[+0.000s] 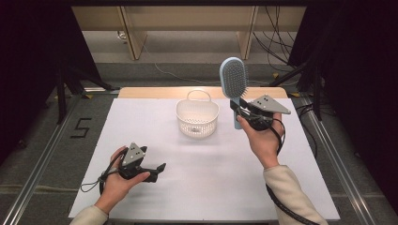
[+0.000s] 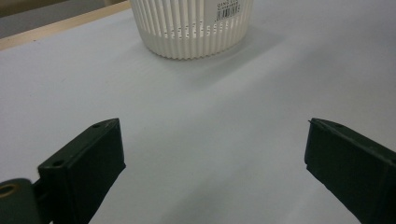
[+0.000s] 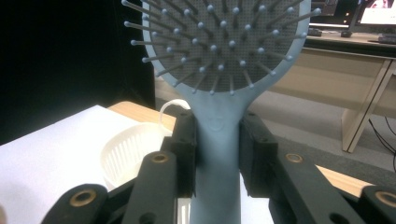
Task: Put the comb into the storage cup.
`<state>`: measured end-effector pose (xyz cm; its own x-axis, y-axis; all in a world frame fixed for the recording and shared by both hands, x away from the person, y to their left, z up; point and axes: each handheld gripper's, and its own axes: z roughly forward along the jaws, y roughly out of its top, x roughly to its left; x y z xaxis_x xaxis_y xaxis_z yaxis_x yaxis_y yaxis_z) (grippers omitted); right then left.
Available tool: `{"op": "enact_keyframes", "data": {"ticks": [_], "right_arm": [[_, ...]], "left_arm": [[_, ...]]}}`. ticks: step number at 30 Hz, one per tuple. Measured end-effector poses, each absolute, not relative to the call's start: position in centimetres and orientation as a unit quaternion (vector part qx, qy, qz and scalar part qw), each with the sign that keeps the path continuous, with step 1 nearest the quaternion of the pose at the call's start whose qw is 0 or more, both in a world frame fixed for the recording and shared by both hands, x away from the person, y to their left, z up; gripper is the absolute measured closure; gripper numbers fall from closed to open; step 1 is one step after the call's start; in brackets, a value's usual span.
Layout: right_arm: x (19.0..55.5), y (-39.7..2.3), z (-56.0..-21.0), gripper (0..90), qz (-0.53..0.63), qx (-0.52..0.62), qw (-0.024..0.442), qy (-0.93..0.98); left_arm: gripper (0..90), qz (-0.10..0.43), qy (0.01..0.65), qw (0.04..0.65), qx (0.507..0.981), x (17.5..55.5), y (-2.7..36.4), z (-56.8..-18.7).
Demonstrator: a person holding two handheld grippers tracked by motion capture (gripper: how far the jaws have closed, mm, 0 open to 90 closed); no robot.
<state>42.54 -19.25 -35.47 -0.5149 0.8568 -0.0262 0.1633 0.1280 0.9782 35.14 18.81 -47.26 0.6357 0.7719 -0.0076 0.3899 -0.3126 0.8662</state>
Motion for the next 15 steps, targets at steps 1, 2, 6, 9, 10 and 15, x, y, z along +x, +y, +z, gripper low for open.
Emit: {"op": "enact_keyframes", "data": {"ticks": [1, 2, 6, 9, 10, 15], "right_arm": [[42.55, -19.23, -35.47, 70.5, 0.543, 0.375, 0.319, 0.680], [42.57, -19.22, -35.48, 70.6, 0.543, 0.375, 0.319, 0.680], [42.64, -19.18, -35.45, 70.5, 0.544, 0.375, 0.319, 0.679], [42.68, -19.17, -35.44, 70.5, 0.544, 0.375, 0.319, 0.679], [42.70, -19.16, -35.45, 70.5, 0.544, 0.374, 0.319, 0.679], [42.78, -19.09, -35.48, 70.5, 0.544, 0.375, 0.318, 0.680]], "left_arm": [[4.2, 0.211, 0.372, 0.454, 0.782, 35.14, 18.81, -47.25], [4.2, 0.211, 0.372, 0.454, 0.782, 35.14, 18.81, -47.25], [4.2, 0.211, 0.371, 0.454, 0.782, 35.14, 18.82, -47.26], [4.2, 0.211, 0.372, 0.454, 0.782, 35.14, 18.80, -47.26], [4.2, 0.211, 0.371, 0.454, 0.782, 35.14, 18.81, -47.26], [4.2, 0.211, 0.371, 0.454, 0.782, 35.14, 18.81, -47.26]]}}
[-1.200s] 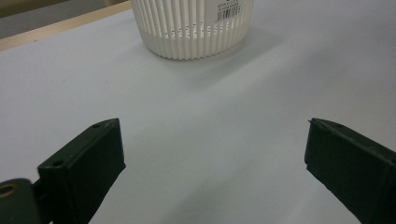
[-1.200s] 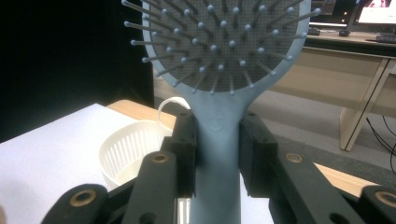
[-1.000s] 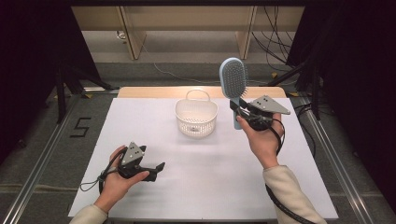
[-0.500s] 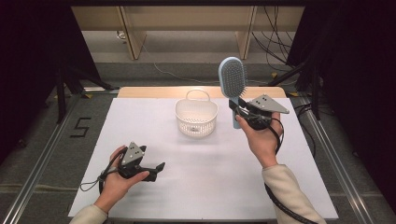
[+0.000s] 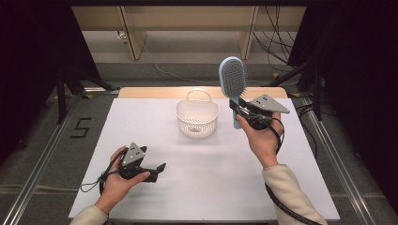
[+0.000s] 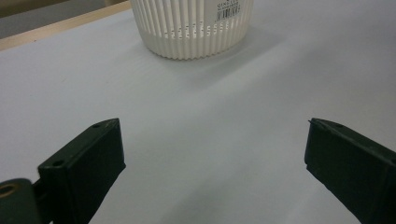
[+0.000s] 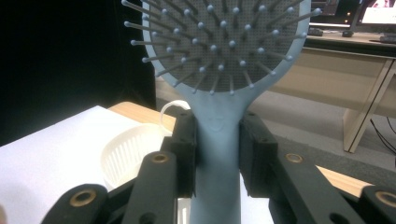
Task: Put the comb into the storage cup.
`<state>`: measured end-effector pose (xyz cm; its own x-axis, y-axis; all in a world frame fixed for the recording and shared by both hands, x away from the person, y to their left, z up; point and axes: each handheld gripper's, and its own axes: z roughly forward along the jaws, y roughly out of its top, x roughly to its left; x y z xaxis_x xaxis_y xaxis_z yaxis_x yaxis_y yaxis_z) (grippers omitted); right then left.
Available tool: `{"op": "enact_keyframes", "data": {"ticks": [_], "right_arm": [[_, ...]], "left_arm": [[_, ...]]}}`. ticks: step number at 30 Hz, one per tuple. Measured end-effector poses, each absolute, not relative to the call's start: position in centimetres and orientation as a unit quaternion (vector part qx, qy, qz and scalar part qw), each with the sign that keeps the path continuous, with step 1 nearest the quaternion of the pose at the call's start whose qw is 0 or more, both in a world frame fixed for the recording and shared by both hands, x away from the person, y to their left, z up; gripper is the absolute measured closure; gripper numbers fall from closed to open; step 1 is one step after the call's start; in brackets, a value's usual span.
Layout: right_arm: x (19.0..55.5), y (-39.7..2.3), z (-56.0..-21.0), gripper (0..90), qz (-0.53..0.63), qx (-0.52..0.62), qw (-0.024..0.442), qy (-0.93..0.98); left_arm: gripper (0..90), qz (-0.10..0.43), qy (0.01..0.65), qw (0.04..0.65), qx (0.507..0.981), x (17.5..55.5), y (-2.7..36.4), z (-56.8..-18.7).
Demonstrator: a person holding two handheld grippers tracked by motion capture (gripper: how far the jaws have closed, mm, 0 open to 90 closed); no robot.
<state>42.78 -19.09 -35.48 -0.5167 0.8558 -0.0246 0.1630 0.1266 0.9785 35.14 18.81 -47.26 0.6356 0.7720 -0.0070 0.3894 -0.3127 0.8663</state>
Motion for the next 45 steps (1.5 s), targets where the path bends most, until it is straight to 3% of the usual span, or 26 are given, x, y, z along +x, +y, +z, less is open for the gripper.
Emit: {"op": "enact_keyframes", "data": {"ticks": [45], "right_arm": [[43.5, -18.1, -35.4, 70.5, 0.550, 0.370, 0.313, 0.680]], "left_arm": [[4.2, 0.211, 0.372, 0.454, 0.782, 35.1, 18.9, -47.3]]}}
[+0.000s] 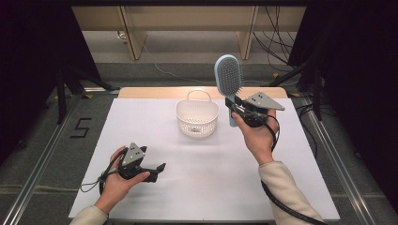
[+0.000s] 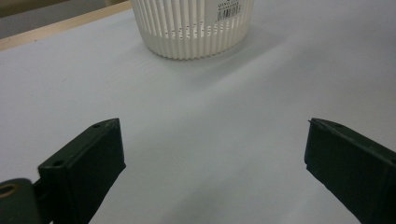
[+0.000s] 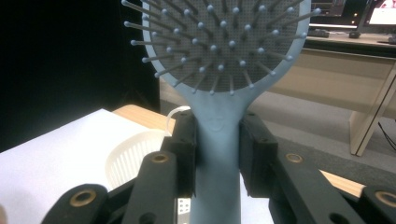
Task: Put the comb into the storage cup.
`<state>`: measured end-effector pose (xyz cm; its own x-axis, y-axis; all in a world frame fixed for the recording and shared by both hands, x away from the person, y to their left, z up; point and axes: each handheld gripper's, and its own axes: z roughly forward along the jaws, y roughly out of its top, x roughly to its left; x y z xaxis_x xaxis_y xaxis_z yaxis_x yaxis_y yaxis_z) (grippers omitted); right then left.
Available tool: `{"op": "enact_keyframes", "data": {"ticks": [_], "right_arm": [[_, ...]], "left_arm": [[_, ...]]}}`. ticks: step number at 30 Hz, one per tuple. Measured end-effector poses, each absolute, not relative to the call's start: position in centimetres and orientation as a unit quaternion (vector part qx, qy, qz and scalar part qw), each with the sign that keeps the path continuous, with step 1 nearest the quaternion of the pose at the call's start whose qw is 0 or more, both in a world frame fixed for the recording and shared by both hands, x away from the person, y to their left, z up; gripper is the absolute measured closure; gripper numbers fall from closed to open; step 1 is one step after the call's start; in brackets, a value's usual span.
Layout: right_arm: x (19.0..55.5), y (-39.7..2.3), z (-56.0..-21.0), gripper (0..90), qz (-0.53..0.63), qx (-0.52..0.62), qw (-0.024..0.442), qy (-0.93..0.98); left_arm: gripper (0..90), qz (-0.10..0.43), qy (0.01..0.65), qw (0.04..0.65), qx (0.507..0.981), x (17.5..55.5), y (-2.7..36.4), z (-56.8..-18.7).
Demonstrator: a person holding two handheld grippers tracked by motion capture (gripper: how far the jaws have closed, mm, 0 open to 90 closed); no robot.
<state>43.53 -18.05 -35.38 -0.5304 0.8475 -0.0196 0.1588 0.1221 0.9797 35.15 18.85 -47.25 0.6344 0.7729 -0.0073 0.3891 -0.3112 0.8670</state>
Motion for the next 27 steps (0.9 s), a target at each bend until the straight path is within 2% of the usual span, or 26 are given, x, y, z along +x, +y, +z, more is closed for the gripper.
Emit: {"op": "enact_keyframes", "data": {"ticks": [27], "right_arm": [[44.02, -17.15, -35.40, 70.6, 0.554, 0.367, 0.304, 0.682]], "left_arm": [[4.3, 0.210, 0.372, 0.454, 0.782, 35.16, 18.91, -47.26]]}}
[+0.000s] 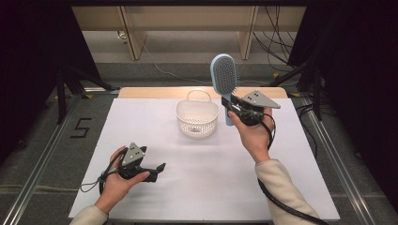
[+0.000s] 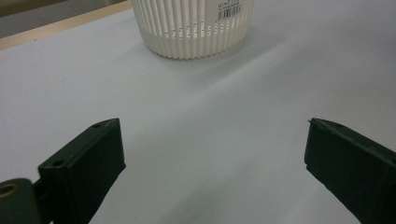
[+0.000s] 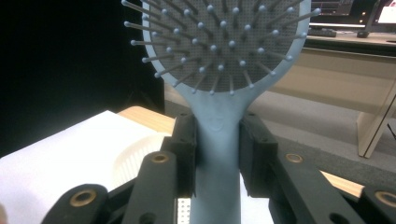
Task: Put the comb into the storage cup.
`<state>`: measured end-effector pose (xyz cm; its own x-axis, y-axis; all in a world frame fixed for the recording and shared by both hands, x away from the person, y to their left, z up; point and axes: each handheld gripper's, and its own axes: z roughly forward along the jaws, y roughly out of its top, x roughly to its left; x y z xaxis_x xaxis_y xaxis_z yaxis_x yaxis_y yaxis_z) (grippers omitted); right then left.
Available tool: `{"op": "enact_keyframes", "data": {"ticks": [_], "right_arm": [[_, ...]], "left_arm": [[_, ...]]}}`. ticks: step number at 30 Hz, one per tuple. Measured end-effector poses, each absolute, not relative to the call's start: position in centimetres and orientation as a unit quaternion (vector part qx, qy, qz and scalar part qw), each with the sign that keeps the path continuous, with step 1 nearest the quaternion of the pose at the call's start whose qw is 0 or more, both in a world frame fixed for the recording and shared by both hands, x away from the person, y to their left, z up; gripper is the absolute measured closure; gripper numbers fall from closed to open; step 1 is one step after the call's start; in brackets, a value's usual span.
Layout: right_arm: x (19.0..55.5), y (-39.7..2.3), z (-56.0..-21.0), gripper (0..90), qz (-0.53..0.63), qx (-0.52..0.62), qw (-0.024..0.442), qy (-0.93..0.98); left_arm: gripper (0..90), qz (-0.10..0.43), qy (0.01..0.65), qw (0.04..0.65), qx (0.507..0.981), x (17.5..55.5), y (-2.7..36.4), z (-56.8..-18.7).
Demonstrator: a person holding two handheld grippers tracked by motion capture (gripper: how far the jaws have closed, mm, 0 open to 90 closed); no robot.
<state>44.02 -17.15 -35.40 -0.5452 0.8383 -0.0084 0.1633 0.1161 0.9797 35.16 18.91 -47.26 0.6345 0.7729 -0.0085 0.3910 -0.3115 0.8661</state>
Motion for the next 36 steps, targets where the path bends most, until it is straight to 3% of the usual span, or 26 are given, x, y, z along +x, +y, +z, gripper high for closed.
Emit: {"op": "enact_keyframes", "data": {"ticks": [36], "right_arm": [[44.47, -16.30, -35.37, 70.6, 0.557, 0.362, 0.302, 0.684]], "left_arm": [[4.3, 0.211, 0.373, 0.454, 0.781, 35.14, 18.95, -47.25]]}}
